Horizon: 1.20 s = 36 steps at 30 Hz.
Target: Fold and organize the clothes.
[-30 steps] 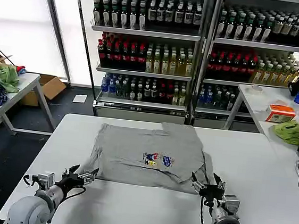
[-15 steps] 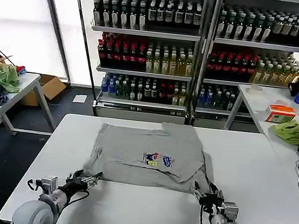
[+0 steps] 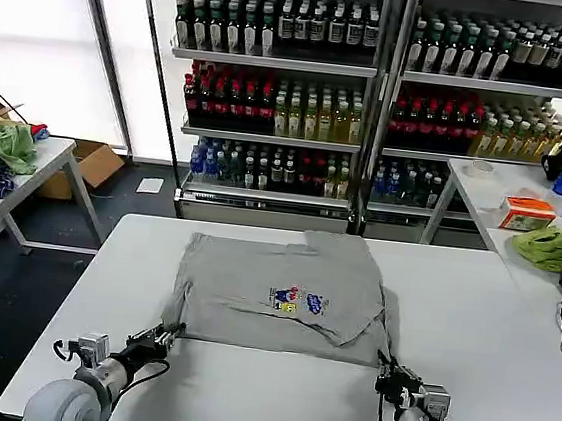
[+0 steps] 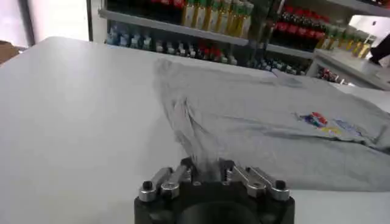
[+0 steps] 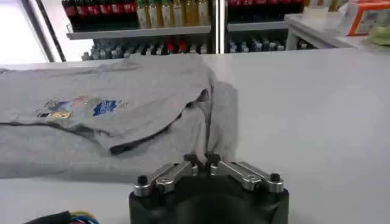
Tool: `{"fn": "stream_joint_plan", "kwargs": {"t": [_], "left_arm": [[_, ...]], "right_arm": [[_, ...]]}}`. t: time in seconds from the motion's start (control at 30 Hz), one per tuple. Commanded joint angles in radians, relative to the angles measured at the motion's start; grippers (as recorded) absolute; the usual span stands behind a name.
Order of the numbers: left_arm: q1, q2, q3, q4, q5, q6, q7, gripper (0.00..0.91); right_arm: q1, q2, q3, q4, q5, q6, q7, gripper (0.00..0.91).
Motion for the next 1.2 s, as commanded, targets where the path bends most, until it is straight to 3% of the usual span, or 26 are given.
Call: {"fn": "stream_joint_plan", "kwargs": {"t": [0.03, 0.67, 1.03, 1.07, 1.1, 1.13, 1.2], "left_arm": [[0.011, -0.001, -0.004, -0.013, -0.009, -0.005, 0.000, 0.010], [0.323, -0.060, -0.159, -0.237, -0.017, 0.021, -0.017, 0.010], [0.500, -0.106, -0.262, -0.305, -0.013, 0.022, -0.004, 0.010], [0.508, -0.107, -0.267, -0.310, -0.013, 0.023, 0.007, 0.171], [0.510, -0.108, -0.267, -0.312, -0.010, 0.023, 0.012, 0.907], [0.505, -0.110, -0.265, -0.313, 0.007, 0.023, 0.018, 0.907], [0.500, -0.110, -0.263, -0.314, 0.027, 0.023, 0.032, 0.907]], "right_arm": [[-0.007, 0.003, 0.000, 0.011, 0.011, -0.005, 0.002, 0.000], [-0.312, -0.076, 0.050, 0.230, 0.001, 0.031, -0.025, 0.000], [-0.415, -0.115, 0.106, 0.277, -0.002, 0.040, -0.034, 0.000], [-0.420, -0.118, 0.110, 0.280, -0.004, 0.040, -0.038, 0.000], [-0.422, -0.120, 0.112, 0.278, -0.011, 0.040, -0.047, 0.625], [-0.420, -0.120, 0.112, 0.274, -0.020, 0.042, -0.055, 0.907], [-0.410, -0.112, 0.107, 0.272, -0.026, 0.034, -0.055, 0.907]]}}
